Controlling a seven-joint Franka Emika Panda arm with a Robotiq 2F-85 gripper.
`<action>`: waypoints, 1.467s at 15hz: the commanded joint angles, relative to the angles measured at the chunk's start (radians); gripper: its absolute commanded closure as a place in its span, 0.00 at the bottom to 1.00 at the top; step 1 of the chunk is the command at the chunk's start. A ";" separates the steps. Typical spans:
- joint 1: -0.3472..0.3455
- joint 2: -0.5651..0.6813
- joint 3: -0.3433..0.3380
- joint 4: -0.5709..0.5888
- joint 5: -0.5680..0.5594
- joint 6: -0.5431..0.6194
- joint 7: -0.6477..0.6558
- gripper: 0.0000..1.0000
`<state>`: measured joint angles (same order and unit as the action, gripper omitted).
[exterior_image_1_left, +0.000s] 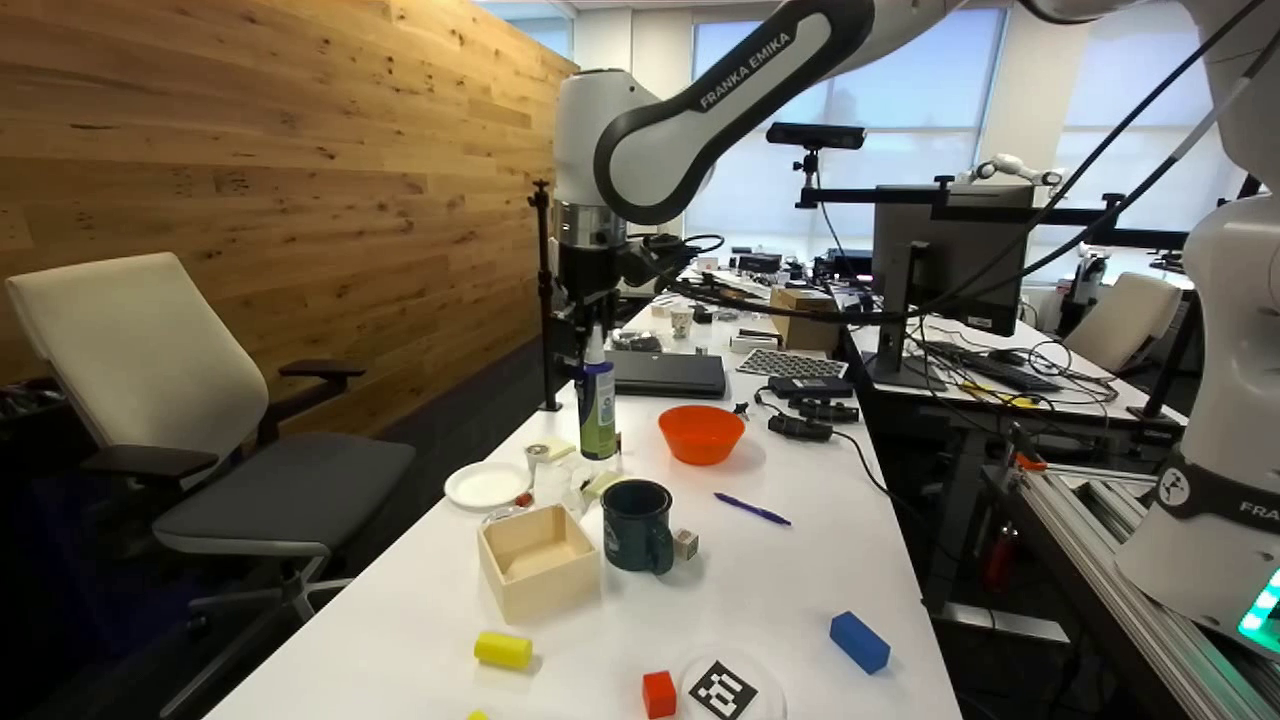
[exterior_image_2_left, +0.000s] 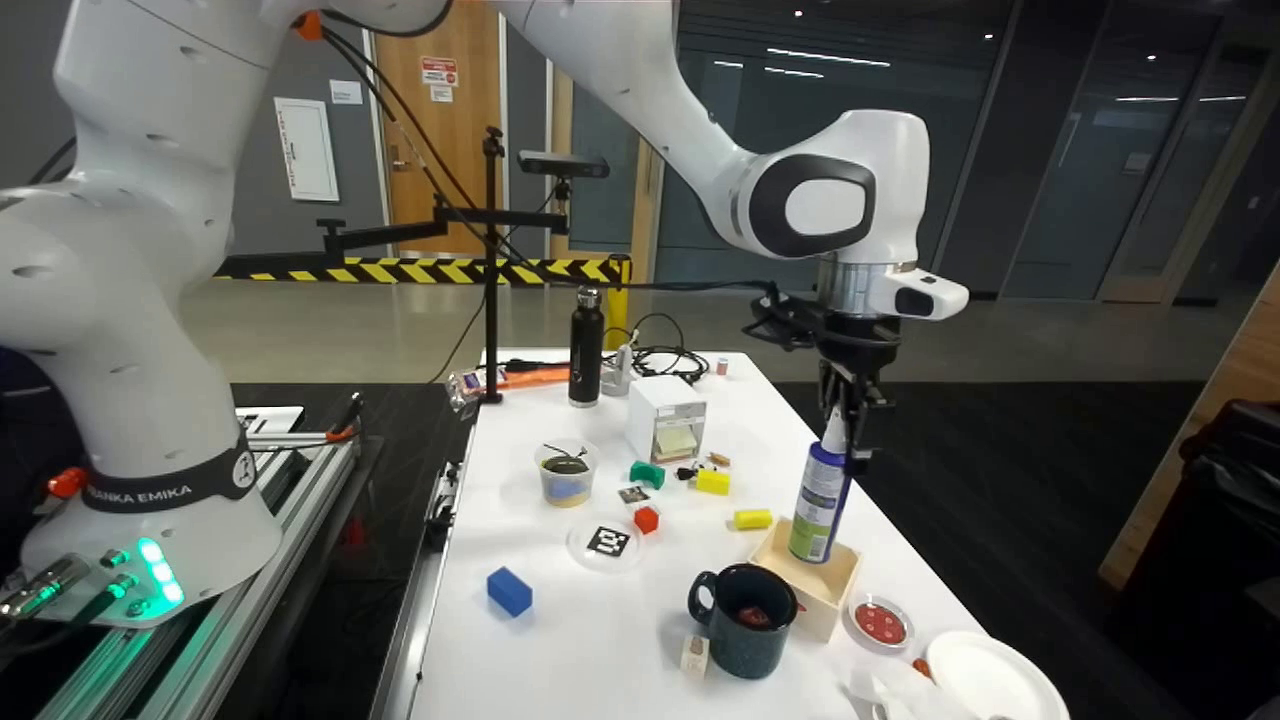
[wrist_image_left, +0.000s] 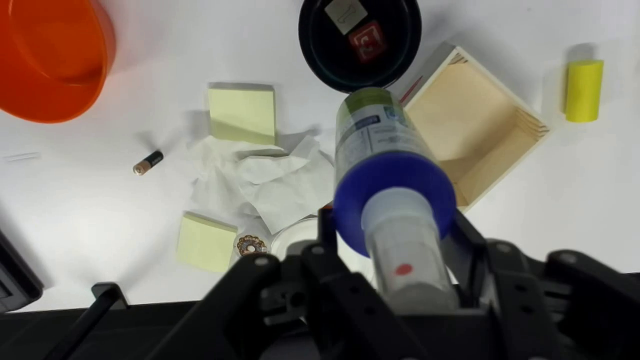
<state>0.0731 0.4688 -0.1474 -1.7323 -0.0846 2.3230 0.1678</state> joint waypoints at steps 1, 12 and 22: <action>-0.012 -0.134 0.007 -0.174 -0.029 0.077 0.050 0.71; 0.011 -0.312 0.027 -0.488 -0.129 0.199 0.196 0.71; 0.014 -0.218 0.051 -0.502 -0.108 0.352 0.161 0.71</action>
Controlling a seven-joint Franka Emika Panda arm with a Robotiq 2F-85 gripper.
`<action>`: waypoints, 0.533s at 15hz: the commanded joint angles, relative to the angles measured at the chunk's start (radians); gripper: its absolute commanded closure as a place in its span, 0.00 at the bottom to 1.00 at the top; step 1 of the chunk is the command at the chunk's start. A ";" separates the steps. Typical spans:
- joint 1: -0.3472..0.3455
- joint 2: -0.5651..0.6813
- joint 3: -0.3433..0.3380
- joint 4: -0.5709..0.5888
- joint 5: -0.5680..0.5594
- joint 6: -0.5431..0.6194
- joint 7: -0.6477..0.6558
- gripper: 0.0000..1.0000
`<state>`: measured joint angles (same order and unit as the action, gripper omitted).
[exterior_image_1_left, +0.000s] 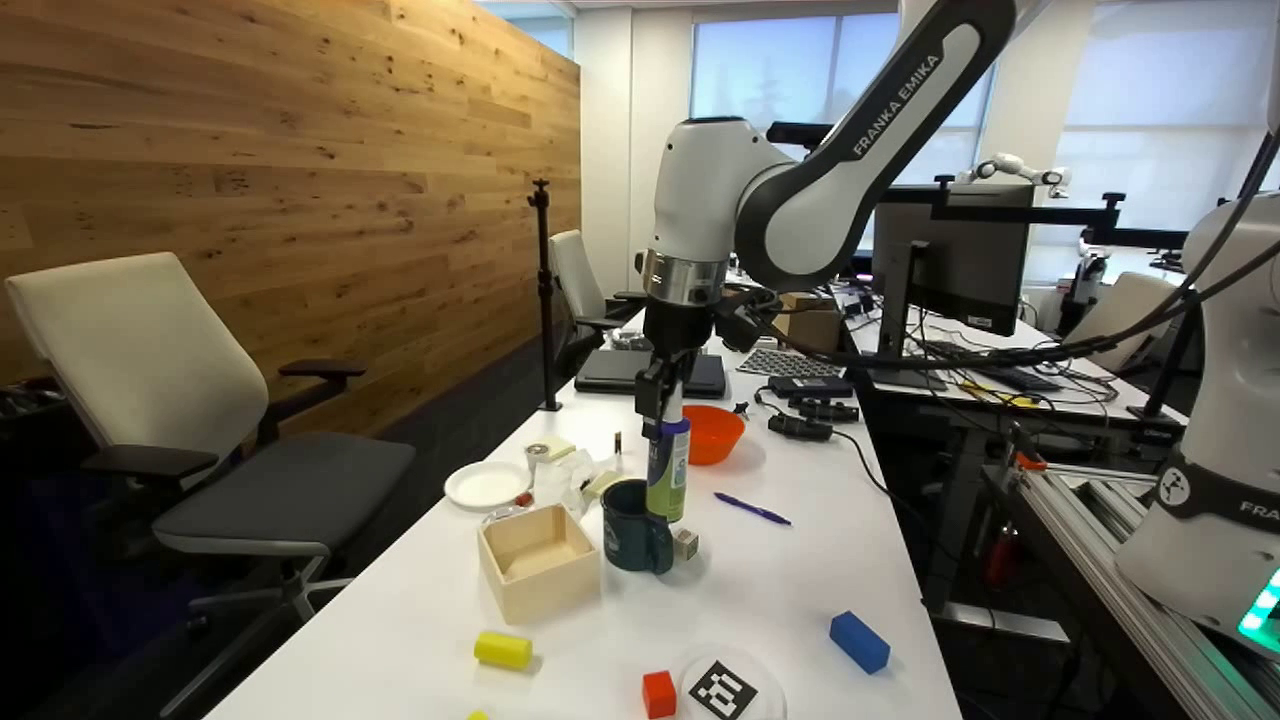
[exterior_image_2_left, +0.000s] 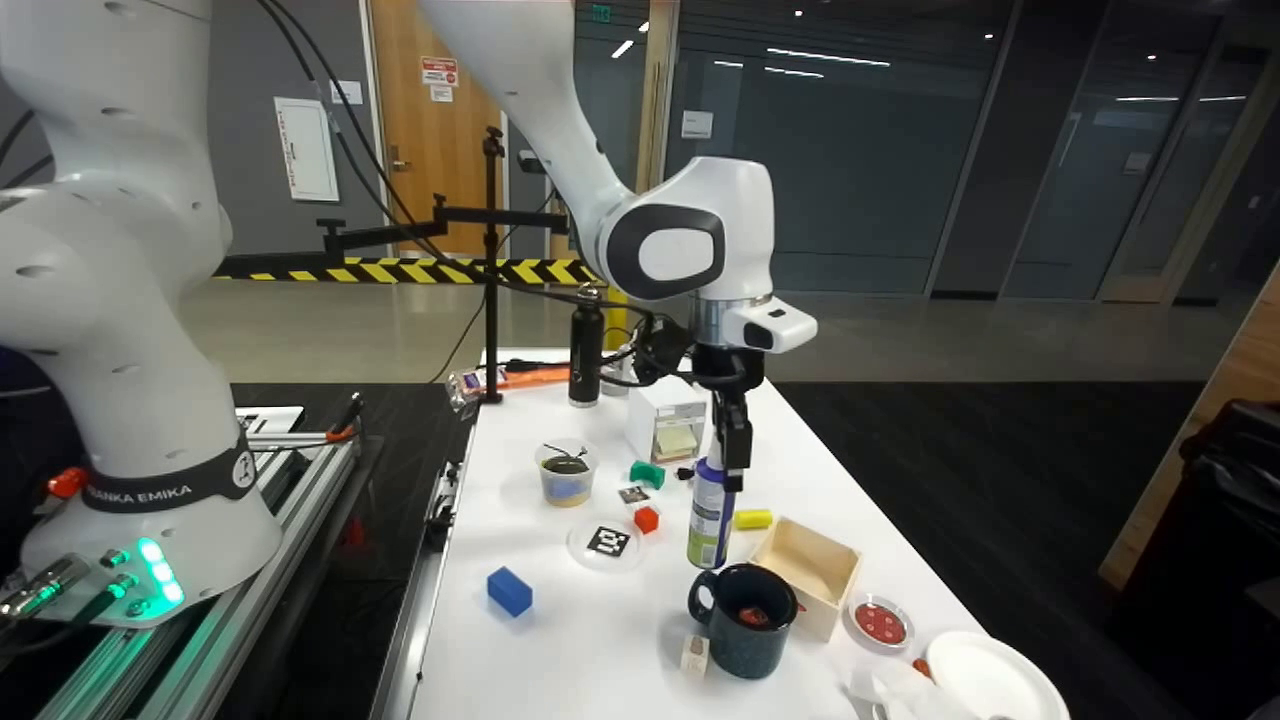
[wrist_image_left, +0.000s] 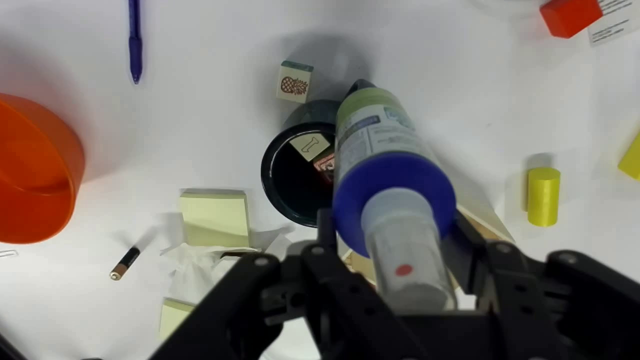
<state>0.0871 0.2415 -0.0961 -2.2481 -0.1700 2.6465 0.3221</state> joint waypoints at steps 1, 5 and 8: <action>0.002 0.014 -0.003 0.022 -0.026 0.033 0.007 0.71; 0.003 0.026 -0.011 0.050 -0.031 0.034 0.006 0.71; 0.003 0.036 -0.020 0.080 -0.038 0.028 0.007 0.71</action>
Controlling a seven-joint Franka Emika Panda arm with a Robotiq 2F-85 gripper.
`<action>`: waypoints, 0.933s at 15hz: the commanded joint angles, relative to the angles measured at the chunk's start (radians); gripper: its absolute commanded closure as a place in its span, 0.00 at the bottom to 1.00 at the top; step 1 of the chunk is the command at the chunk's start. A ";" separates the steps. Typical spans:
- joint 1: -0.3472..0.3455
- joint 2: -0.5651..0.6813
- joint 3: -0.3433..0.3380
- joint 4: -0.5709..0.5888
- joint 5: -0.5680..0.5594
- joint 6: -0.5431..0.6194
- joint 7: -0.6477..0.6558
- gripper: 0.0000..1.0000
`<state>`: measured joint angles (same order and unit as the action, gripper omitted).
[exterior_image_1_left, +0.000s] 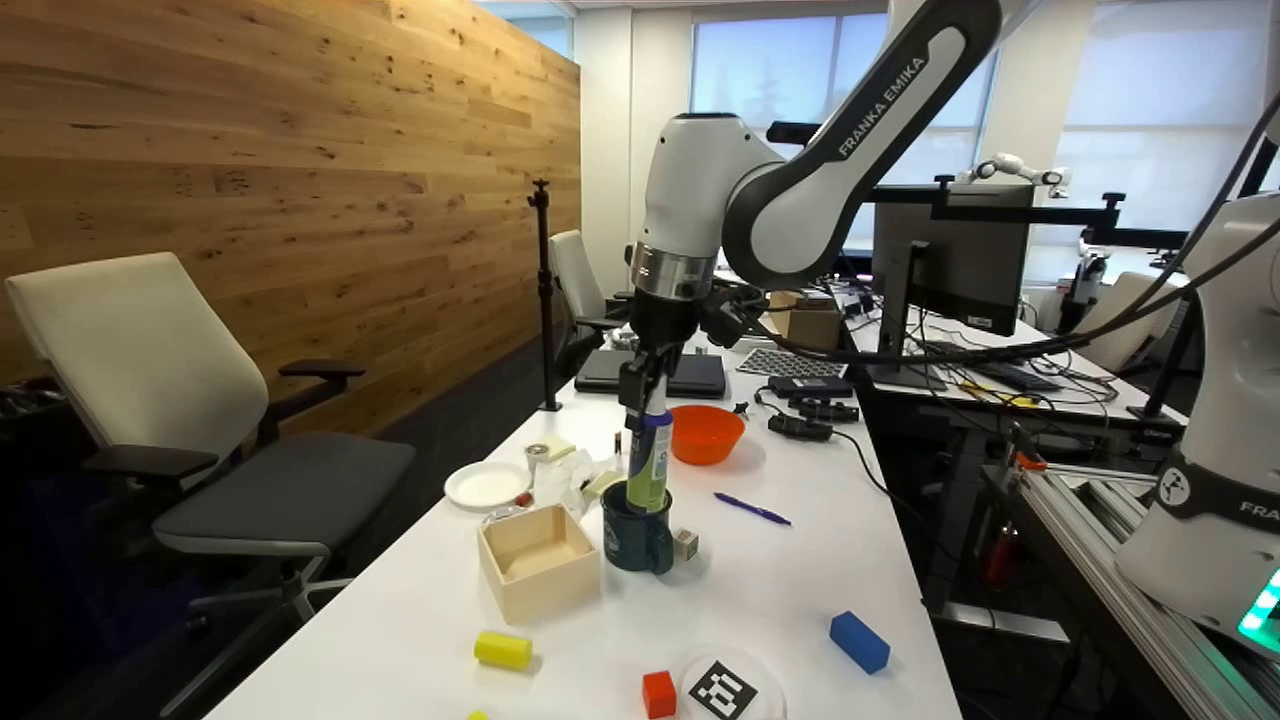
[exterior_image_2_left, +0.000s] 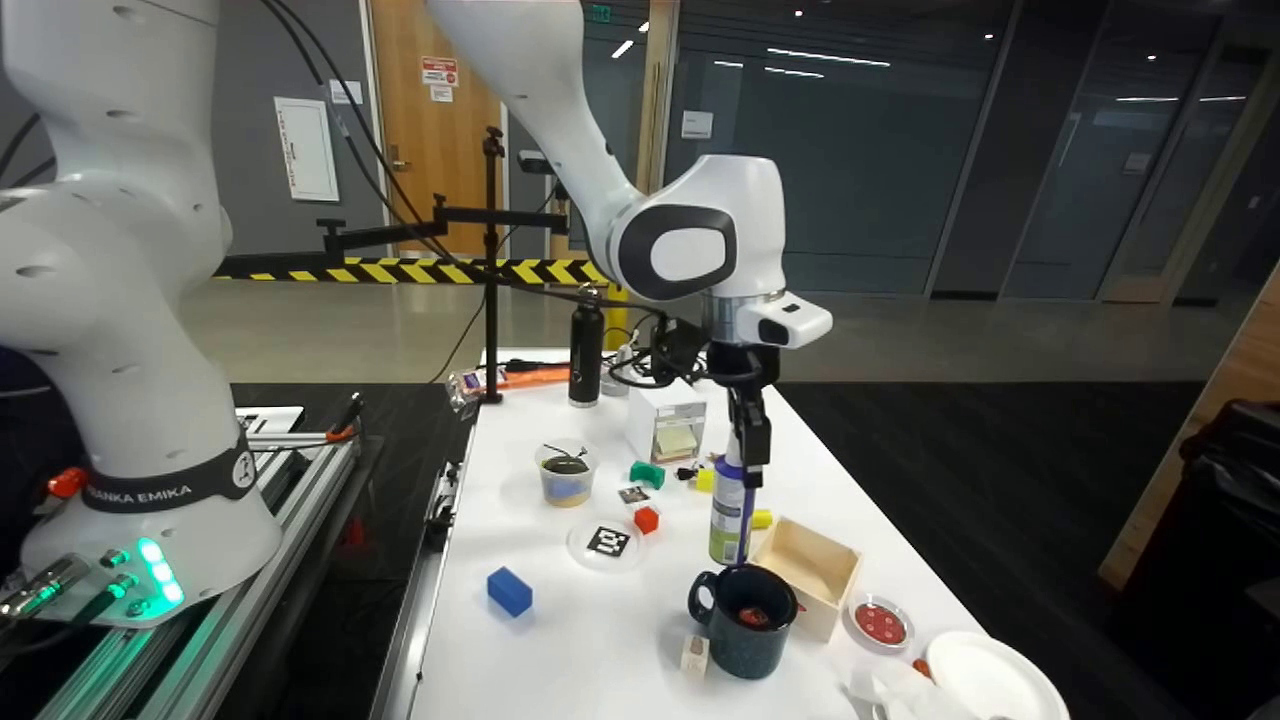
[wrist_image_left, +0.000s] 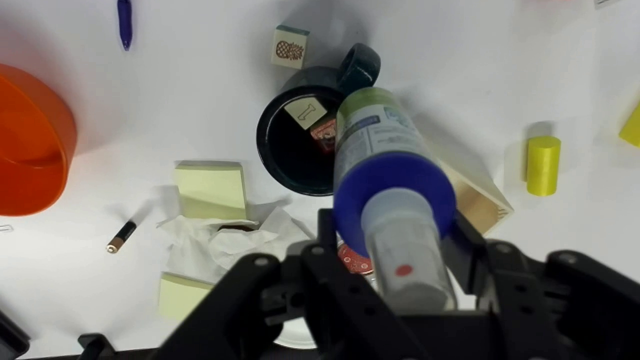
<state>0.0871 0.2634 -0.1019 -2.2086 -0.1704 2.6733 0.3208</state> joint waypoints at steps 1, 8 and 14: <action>-0.001 0.022 -0.015 0.051 -0.032 0.001 0.005 0.71; 0.000 0.081 -0.042 0.115 -0.030 -0.011 0.001 0.71; 0.001 0.131 -0.065 0.172 -0.031 -0.024 -0.007 0.71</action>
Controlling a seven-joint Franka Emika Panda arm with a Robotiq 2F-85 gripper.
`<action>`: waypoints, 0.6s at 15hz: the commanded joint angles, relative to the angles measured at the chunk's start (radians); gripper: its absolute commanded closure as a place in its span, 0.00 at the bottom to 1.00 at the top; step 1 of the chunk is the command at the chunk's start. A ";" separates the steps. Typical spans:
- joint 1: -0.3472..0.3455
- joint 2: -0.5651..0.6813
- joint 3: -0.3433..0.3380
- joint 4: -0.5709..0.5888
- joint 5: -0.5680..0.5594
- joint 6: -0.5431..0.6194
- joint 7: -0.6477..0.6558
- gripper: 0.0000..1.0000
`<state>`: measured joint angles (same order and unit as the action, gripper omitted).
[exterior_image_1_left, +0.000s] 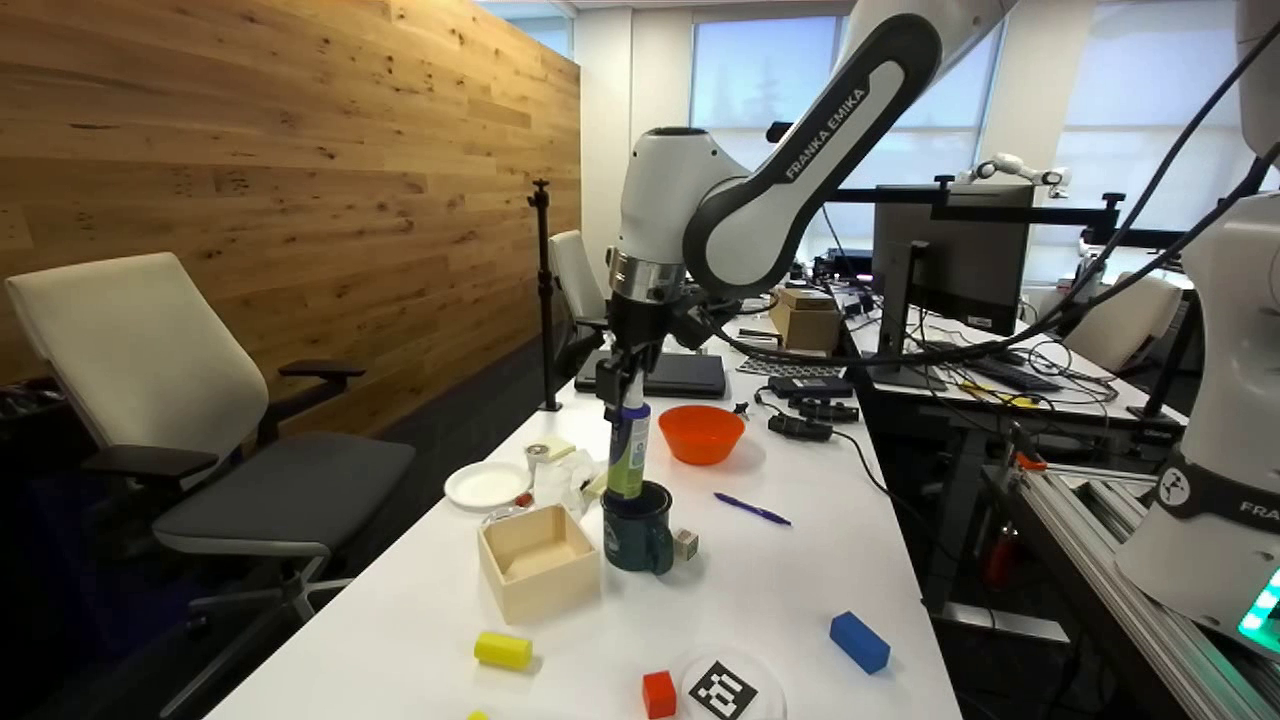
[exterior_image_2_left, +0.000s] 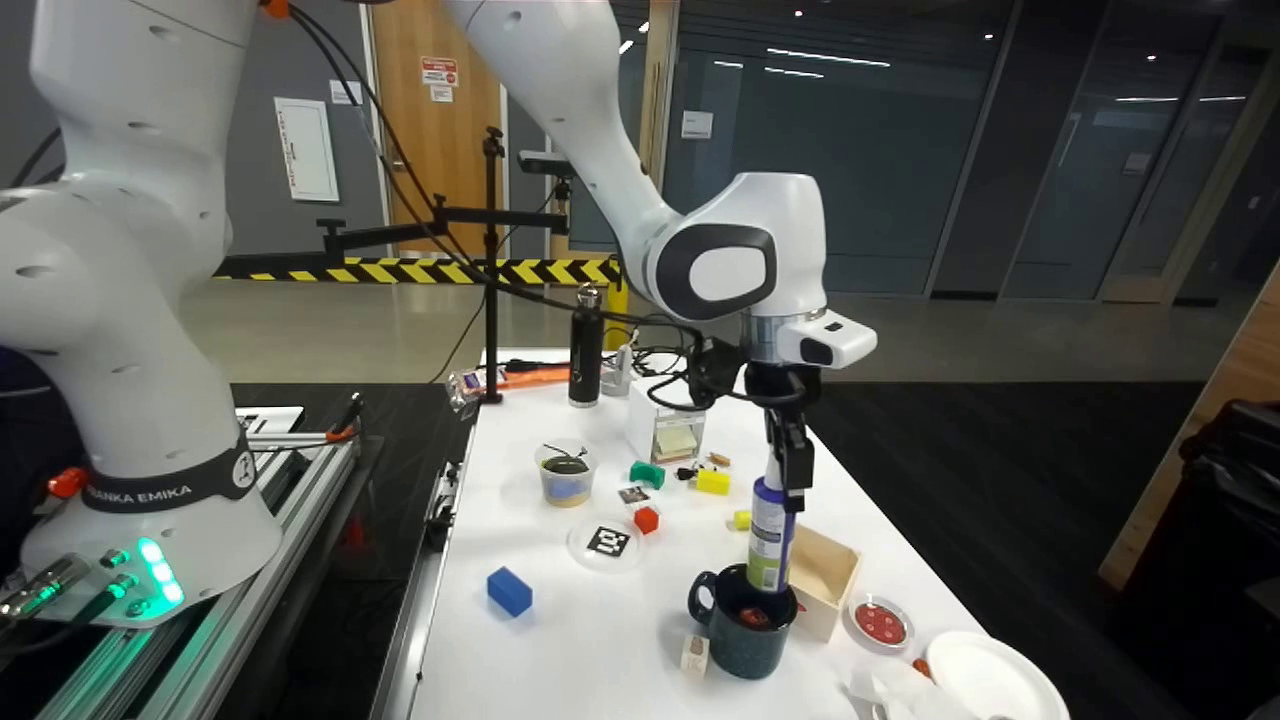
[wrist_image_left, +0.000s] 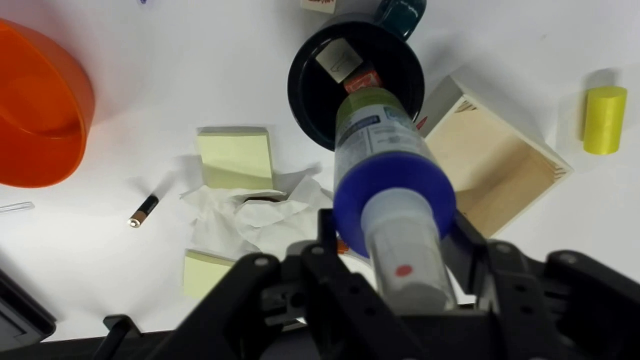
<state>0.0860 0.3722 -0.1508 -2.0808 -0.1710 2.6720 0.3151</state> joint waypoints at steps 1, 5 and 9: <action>0.002 0.029 -0.020 0.049 -0.030 -0.024 -0.002 0.71; 0.000 0.060 -0.031 0.061 -0.021 -0.028 -0.003 0.71; 0.001 0.084 -0.027 0.059 -0.010 -0.029 -0.005 0.71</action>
<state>0.0855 0.4383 -0.1753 -2.0484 -0.1710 2.6658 0.3123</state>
